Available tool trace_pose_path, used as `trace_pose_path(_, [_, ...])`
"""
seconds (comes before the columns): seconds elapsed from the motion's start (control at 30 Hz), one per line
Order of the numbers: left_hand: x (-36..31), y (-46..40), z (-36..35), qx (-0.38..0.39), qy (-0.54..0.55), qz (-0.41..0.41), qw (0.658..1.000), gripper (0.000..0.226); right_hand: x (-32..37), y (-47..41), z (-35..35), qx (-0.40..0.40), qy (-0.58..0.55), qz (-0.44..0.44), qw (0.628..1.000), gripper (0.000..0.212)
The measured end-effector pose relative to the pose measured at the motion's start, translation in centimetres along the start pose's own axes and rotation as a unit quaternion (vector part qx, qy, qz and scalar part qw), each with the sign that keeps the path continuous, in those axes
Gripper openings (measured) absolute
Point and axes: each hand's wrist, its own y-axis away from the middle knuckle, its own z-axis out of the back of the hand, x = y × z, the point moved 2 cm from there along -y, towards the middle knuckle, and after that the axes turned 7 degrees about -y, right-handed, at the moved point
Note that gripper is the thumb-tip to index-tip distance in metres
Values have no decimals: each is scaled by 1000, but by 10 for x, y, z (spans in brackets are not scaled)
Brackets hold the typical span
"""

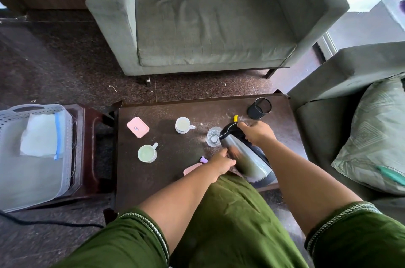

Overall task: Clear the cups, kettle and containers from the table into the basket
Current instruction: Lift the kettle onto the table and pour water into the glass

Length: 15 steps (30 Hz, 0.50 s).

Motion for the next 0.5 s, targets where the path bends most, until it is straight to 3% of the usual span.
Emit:
trace_pose_path(0.13, [-1,0,-1,9,-3,6,1000,71,1,0,1,-6,7,1,1000,69])
trace_pose_path(0.5, [14,2,-4,11,-49,7,999,73,1,3,-5,-6,21,4,1000,59])
